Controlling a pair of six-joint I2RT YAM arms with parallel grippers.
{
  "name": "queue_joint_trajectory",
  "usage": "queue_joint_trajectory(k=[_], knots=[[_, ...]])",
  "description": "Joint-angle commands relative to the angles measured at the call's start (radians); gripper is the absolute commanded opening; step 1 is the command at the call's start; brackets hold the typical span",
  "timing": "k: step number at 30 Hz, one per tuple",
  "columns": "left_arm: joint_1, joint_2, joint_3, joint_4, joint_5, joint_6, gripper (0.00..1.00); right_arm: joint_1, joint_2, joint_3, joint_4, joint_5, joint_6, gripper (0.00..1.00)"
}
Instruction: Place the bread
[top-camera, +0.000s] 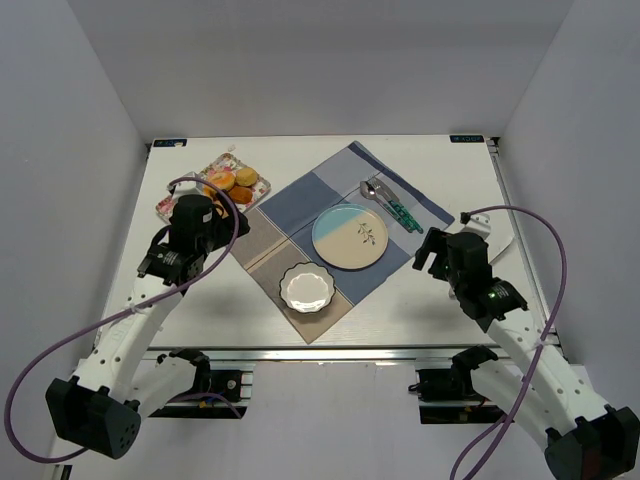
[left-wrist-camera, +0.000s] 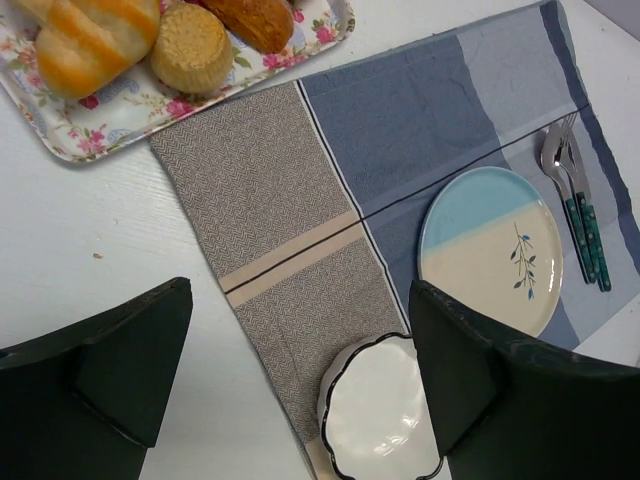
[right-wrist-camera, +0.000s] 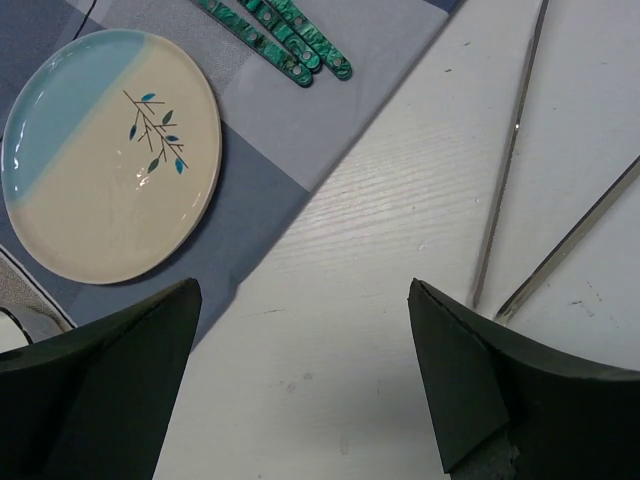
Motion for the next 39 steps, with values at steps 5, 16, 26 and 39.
queue_joint_trajectory(k=[5, 16, 26, 39], knots=[[-0.003, -0.028, -0.016, 0.008, -0.038, 0.015, 0.98, -0.004, -0.03, -0.004, 0.009, 0.1, 0.023, 0.89], [-0.003, -0.028, -0.048, 0.061, 0.017, 0.049, 0.98, -0.279, 0.256, 0.037, -0.128, 0.16, 0.087, 0.89], [-0.003, 0.023, -0.05, 0.091, 0.033, 0.086, 0.98, -0.395, 0.452, 0.068, -0.04, 0.035, 0.03, 0.89], [-0.003, 0.011, -0.059, 0.108, 0.03, 0.098, 0.98, -0.395, 0.546, 0.034, 0.089, -0.009, 0.053, 0.89]])
